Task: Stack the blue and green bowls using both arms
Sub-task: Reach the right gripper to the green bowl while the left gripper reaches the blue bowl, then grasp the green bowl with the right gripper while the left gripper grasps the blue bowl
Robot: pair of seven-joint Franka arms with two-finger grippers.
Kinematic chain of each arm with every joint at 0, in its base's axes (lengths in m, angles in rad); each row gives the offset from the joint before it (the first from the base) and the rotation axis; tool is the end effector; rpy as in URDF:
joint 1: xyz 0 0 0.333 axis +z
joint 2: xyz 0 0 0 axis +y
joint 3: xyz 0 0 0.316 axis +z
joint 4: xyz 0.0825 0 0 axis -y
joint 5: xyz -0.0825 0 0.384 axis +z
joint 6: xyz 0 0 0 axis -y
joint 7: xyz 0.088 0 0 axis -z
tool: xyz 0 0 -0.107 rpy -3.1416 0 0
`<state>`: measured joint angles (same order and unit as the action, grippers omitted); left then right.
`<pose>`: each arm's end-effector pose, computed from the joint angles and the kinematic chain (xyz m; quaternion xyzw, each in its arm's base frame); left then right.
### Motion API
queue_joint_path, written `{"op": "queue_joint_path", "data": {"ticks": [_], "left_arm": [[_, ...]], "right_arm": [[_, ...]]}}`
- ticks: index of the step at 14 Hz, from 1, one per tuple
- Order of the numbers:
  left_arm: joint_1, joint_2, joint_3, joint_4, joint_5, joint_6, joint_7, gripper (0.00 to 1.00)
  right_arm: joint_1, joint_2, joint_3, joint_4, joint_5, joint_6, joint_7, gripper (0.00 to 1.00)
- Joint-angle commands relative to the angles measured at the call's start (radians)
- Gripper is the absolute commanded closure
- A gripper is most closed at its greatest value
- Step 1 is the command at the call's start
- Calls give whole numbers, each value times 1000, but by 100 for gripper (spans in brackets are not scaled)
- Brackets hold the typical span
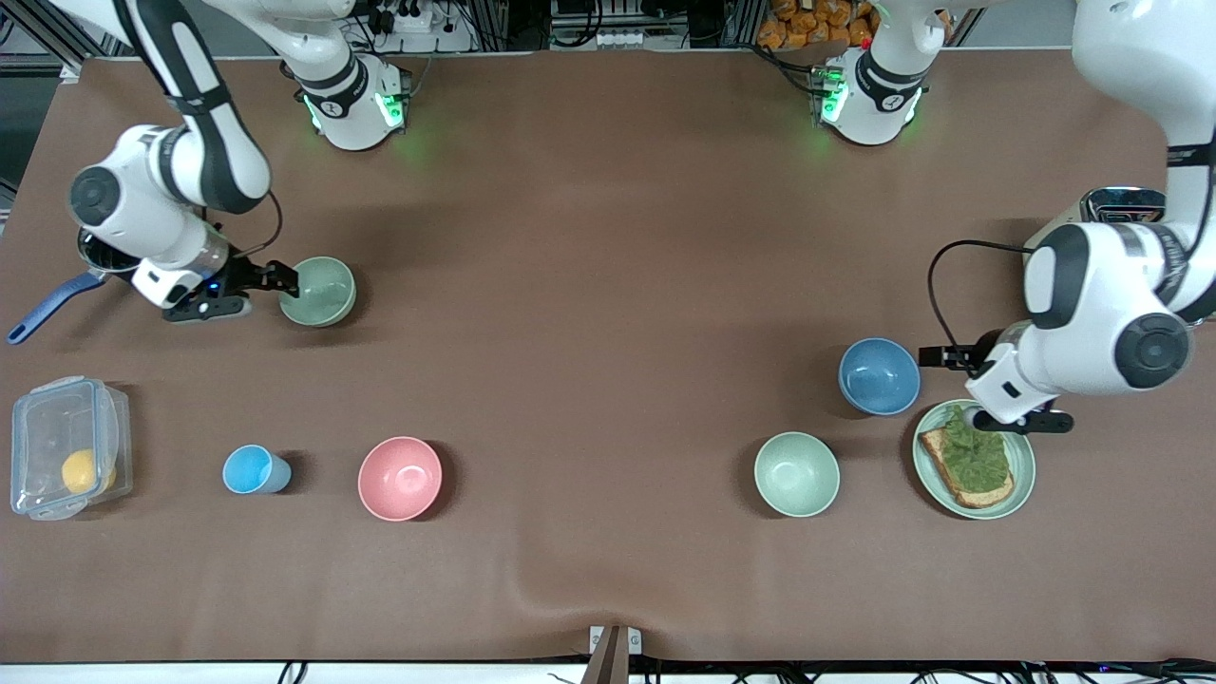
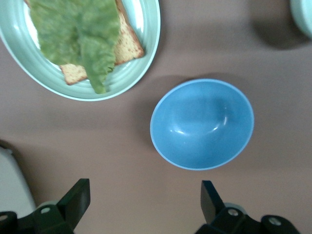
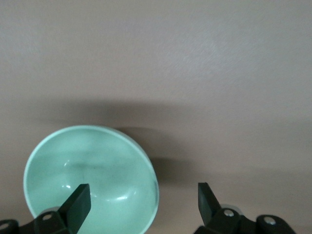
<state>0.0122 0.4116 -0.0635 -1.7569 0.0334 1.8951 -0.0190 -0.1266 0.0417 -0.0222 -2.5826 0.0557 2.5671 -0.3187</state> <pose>0.6212 -0.0266 0.3154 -0.9905 0.0225 0.1356 0.0068 0.4339 -0.0660 0.2405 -0.9976 -0.0611 0.0246 0.0202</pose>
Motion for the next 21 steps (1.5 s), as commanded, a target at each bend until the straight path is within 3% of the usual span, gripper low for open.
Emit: {"op": "queue_joint_path", "data": {"ticks": [1,6,8,9,11,12,16,17,18,19,20,21], "left_arm": [[3,-74,-5,-166,2,141,14,0],[5,-13,-5,-223,3,317,14,0],[5,15,-5,-225,3,358,11,0],[5,27,-4,-225,3,374,11,0],[5,49,-4,-225,3,389,10,0],[5,56,-4,-223,3,391,10,0],[5,93,-5,-213,3,423,8,0],[8,93,-5,-211,3,430,8,0],[8,93,-5,-210,3,435,8,20],[6,93,-5,-208,3,437,8,63],[5,95,-5,-205,3,437,4,78],[5,95,-5,-205,2,437,1,80]], "right_arm": [[9,-13,-2,-25,15,31,-23,27],[2,52,-2,-25,15,100,-32,46],[-5,72,-2,-27,15,137,-65,47],[-8,86,-2,-27,15,152,-83,56],[-13,89,-2,-27,15,154,-88,94],[-13,87,-1,-25,15,145,-86,100],[1,63,14,21,18,-39,8,100],[5,47,49,41,18,-104,83,100],[5,32,97,62,18,-161,183,100],[7,23,147,79,18,-207,287,100],[7,17,204,96,18,-229,373,100],[7,17,255,107,18,-242,453,100]]}}
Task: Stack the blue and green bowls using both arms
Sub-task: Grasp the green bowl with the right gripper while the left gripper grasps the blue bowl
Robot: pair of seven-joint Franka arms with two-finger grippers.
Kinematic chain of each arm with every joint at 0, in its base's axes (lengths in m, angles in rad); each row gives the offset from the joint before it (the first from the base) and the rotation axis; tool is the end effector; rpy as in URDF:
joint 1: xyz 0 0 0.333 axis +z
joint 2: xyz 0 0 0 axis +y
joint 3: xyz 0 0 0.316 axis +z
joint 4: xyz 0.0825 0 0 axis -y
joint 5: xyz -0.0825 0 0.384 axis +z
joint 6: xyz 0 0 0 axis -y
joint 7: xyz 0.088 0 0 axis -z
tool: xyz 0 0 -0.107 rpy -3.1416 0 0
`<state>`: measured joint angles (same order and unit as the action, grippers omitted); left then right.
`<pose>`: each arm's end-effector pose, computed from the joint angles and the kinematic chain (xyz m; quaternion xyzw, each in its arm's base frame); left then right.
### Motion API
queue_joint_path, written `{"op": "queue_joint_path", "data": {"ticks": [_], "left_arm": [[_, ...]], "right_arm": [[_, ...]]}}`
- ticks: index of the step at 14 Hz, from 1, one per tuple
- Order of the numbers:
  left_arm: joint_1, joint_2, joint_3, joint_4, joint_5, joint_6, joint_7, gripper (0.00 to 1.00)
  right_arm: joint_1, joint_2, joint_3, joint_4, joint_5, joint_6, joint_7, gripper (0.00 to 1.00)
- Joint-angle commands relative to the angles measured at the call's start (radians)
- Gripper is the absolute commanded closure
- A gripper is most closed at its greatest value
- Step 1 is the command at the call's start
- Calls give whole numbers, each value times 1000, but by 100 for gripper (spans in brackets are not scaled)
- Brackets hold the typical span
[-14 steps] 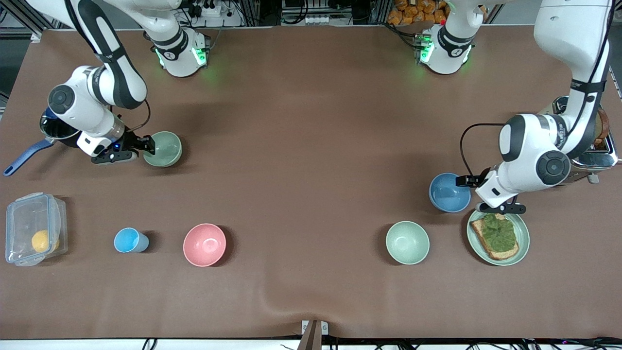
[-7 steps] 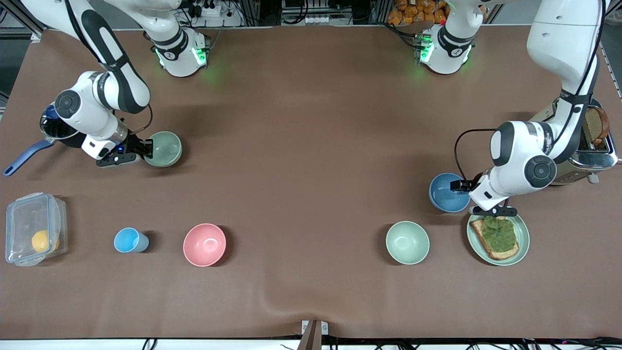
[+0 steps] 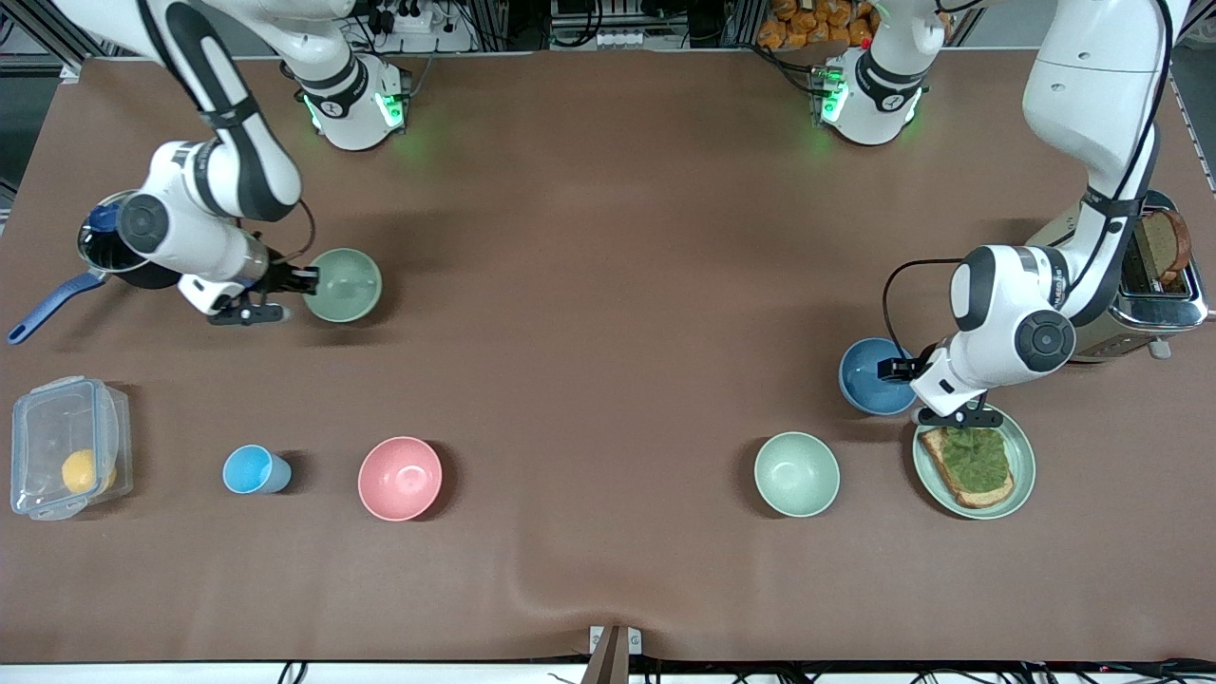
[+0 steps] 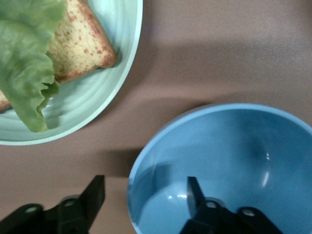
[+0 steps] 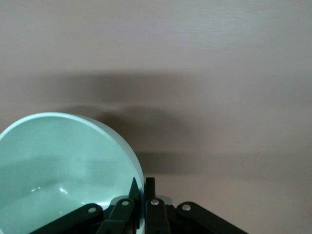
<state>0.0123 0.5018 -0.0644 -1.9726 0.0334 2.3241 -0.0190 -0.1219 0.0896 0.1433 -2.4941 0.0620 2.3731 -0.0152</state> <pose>0.5971 -0.0299 0.2014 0.9969 -0.0260 -0.0745 0.0018 0.4474 0.0113 0.2357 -0.9942 0.0058 0.1048 0.0251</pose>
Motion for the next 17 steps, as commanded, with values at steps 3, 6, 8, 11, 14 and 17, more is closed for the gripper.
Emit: {"op": "queue_joint_path", "data": {"ticks": [3,6,8,11,14,17], "left_arm": [[3,3,-5,11,2,8,-28,100],[-2,-14,-5,11,2,8,-45,100],[0,-37,-6,11,2,6,-45,100],[3,-74,-9,11,0,1,-41,100],[5,-115,-15,11,-47,-2,-52,100],[1,-155,-44,3,-122,-35,-83,100]], "right_arm": [[4,-30,261,75,25,-63,404,100],[30,2,400,145,83,-3,601,100],[70,34,456,181,90,55,726,100],[145,91,490,199,78,156,886,100],[198,113,489,198,35,183,980,100],[261,176,486,199,-94,233,1137,100]]}}
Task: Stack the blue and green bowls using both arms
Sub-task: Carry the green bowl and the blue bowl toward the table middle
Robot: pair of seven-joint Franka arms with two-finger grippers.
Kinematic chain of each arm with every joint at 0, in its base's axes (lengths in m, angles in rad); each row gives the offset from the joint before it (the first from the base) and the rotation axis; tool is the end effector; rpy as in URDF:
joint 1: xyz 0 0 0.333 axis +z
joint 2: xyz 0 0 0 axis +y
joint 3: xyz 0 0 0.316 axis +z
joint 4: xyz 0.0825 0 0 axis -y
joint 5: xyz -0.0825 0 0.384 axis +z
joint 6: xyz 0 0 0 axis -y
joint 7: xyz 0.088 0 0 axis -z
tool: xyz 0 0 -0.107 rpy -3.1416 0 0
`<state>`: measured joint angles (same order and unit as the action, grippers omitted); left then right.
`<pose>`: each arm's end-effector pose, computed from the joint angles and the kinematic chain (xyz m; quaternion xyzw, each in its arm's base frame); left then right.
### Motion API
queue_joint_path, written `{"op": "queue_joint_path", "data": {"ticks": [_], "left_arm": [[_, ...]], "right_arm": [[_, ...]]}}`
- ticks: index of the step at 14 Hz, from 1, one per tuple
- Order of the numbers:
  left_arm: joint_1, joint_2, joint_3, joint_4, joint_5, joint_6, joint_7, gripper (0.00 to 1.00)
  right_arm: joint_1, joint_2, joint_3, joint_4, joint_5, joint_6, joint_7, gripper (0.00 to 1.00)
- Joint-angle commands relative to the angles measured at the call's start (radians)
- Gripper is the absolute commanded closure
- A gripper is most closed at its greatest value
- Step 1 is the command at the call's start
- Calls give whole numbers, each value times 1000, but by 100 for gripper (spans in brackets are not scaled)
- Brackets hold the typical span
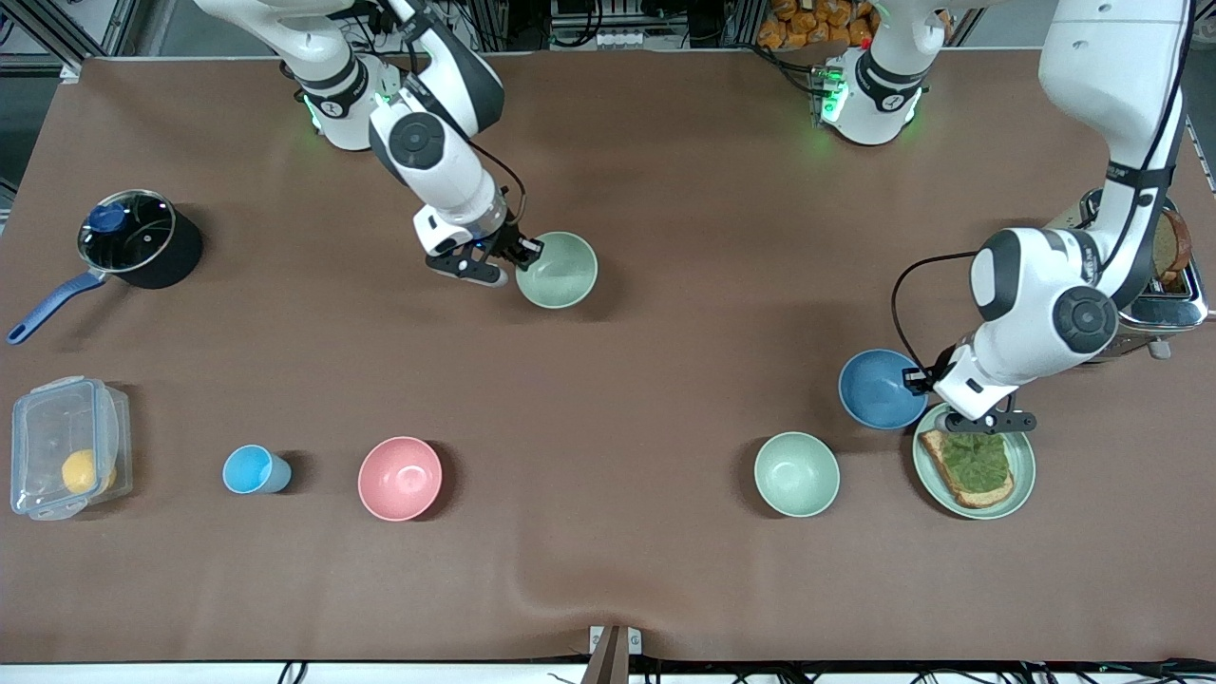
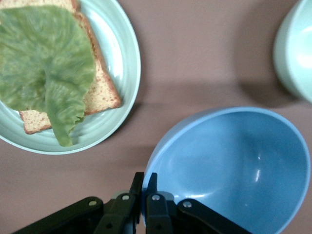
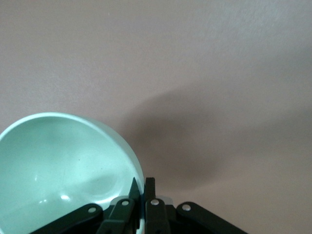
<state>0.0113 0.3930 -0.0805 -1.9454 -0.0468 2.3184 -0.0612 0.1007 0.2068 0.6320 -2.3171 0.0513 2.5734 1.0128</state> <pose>0.6154 -0.0414 0.2781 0.9993 0.0150 -0.0117 0.0317 0.3945 0.3555 0.2786 -0.9821 0.1675 0.0298 0.0815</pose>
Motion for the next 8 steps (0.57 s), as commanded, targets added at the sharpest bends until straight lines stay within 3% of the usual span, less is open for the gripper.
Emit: {"op": "queue_joint_path", "data": {"ticks": [1,5,8], "left_arm": [[4,-60,-47,-24,-44,-51,-87,100],[4,-114,-99,-43,-62,-82,-297,100],[6,-170,-116,-102,-106,-76,-313,100]], "right_arm": [[57,80,-6,22,-131,48,160,100],[74,127,-8,21,-280,53,271,100],[99,181,-8,25,-420,60,407,100]]}}
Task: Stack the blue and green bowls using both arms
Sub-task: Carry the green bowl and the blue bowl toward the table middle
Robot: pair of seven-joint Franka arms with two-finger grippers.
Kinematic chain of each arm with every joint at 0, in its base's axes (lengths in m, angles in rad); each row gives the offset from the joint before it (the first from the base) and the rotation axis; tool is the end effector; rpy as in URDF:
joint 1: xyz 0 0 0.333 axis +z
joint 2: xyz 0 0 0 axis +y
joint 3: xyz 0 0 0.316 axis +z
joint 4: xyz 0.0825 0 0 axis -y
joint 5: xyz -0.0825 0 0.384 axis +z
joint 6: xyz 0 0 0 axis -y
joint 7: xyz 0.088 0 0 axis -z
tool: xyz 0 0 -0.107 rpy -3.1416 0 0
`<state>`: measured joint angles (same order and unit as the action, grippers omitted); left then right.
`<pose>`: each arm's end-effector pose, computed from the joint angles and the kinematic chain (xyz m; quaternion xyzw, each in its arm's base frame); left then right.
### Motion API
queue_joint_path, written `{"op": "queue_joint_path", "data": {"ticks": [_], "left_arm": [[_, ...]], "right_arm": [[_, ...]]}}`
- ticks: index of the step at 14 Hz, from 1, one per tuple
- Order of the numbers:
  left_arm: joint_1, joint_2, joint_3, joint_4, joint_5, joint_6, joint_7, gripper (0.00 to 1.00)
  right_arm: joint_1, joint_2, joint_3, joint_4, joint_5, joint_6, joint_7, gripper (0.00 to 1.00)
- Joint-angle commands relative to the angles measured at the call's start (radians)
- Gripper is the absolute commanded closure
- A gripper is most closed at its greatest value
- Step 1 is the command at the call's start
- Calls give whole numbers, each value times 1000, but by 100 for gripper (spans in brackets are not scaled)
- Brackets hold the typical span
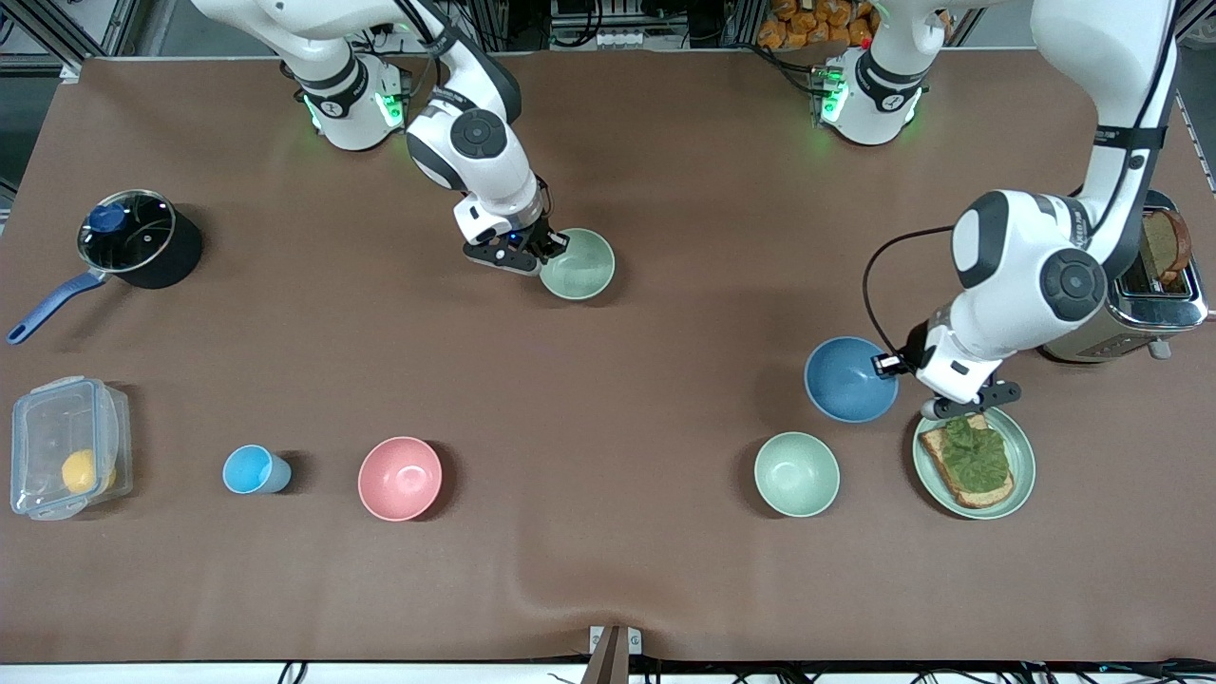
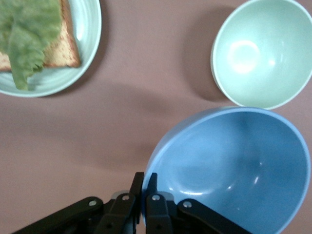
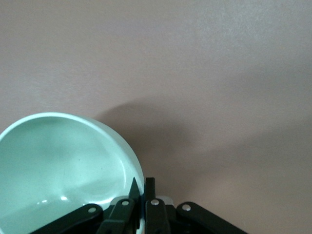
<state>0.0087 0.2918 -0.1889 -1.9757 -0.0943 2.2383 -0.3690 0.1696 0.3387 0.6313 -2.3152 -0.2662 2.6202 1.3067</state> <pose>0.5928 -0.1066 0.3225 0.9898 0.1270 -0.0295 0.0579 0.3581 0.3874 0.2283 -0.9874 0.1534 0.0134 0.0369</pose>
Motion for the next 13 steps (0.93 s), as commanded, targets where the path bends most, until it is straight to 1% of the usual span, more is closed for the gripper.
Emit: {"op": "queue_joint_path", "data": {"ticks": [1,2,3,4,5,6,7,10,11,13], "left_arm": [[8,-100,-13,-106,-82,7,2,100],[8,-127,-29,-138,-91,14,4,100],[8,-146,-49,-169,-100,29,4,100],[8,-154,-73,-201,-108,59,4,100],[8,-158,-102,-234,-117,107,4,100],[8,-157,-127,-264,-133,159,4,100],[8,-154,-154,-284,-145,188,4,100],[4,-143,-194,-287,-150,192,-13,100],[1,-141,-205,-287,-169,193,-15,100],[-1,-143,-225,-287,-182,193,-25,100]], "right_arm": [[31,68,-9,34,-167,27,173,100],[31,86,-15,48,-218,29,221,100],[31,92,-15,56,-238,27,247,100],[27,92,-15,60,-238,27,249,98],[19,92,-15,74,-234,18,250,25],[12,95,-15,92,-226,12,250,0],[7,95,-13,112,-226,-8,252,0],[1,100,-2,218,-214,-191,247,0],[-2,99,-1,249,-138,-212,237,0],[-16,99,-4,304,17,-248,102,0]]}}
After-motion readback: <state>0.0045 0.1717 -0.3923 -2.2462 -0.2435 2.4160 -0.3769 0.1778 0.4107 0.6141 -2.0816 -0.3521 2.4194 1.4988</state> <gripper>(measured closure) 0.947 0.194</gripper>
